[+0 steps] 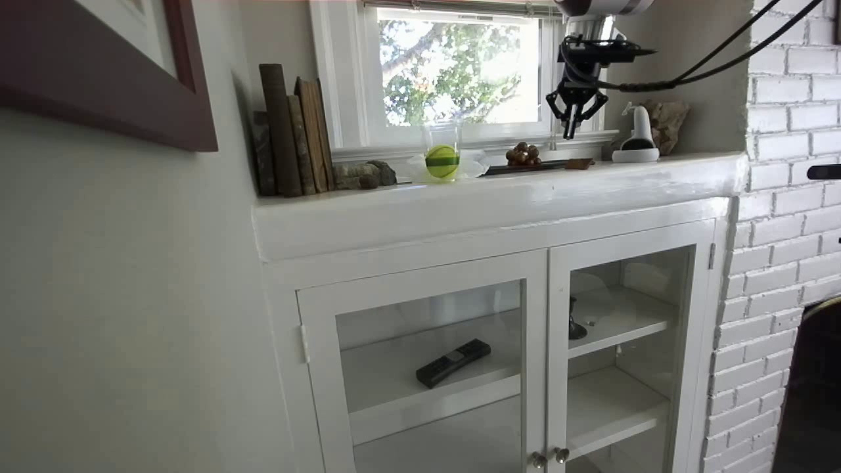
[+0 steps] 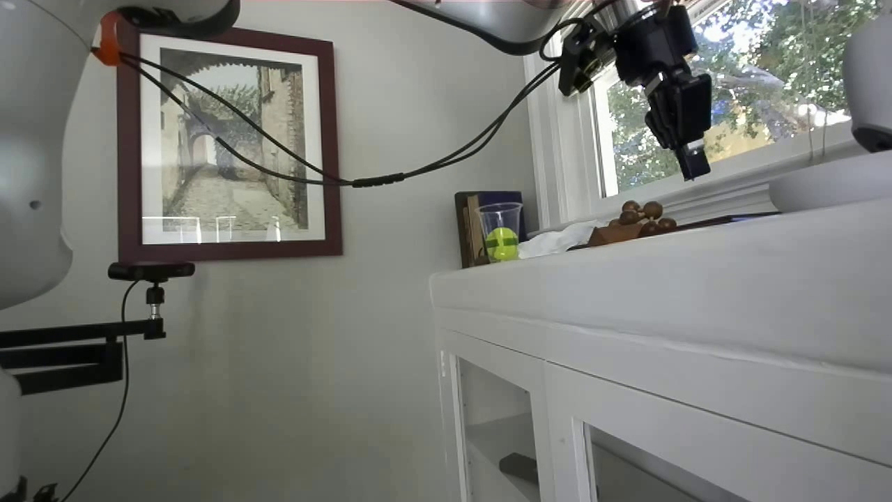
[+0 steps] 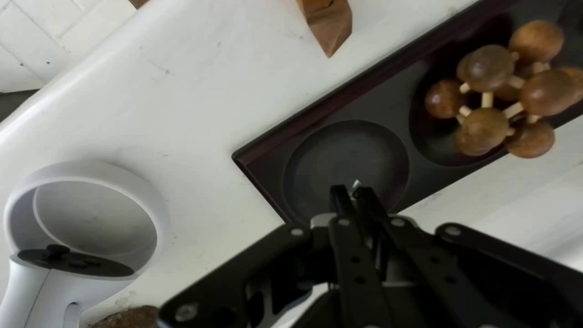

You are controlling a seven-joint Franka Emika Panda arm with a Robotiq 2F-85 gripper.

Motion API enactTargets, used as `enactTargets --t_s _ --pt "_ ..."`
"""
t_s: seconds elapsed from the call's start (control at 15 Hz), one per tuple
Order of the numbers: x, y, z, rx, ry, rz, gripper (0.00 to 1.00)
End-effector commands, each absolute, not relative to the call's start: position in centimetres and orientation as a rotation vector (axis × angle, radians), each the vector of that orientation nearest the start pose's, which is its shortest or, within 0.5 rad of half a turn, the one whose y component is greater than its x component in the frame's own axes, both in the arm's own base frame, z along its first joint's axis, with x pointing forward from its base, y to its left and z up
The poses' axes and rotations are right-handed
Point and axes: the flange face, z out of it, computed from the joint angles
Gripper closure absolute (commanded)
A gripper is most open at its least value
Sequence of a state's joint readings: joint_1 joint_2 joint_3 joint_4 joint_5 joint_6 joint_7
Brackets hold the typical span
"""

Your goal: Move one object on top of the cabinet to the right.

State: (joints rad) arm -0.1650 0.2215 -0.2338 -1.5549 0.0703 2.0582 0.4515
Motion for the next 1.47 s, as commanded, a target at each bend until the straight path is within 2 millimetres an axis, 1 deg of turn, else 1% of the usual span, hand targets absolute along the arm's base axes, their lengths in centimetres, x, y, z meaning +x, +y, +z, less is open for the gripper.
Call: enactTargets --t_s 0.0,0.4,0.73,0.87,1.4 --pt "61.0 -24.3 53.5 -2.791 1.323 -0.511 0.98" --pt "61.8 -24.2 51.4 -2.811 1.288 -0.568 0.98" --pt "62.3 -24.0 49.0 -2.817 1.26 -0.6 0.98" --pt "62.4 -23.8 48.6 -2.821 1.25 -0.614 0.98" --pt "62.6 -23.6 48.6 -2.833 1.217 -0.634 0.98"
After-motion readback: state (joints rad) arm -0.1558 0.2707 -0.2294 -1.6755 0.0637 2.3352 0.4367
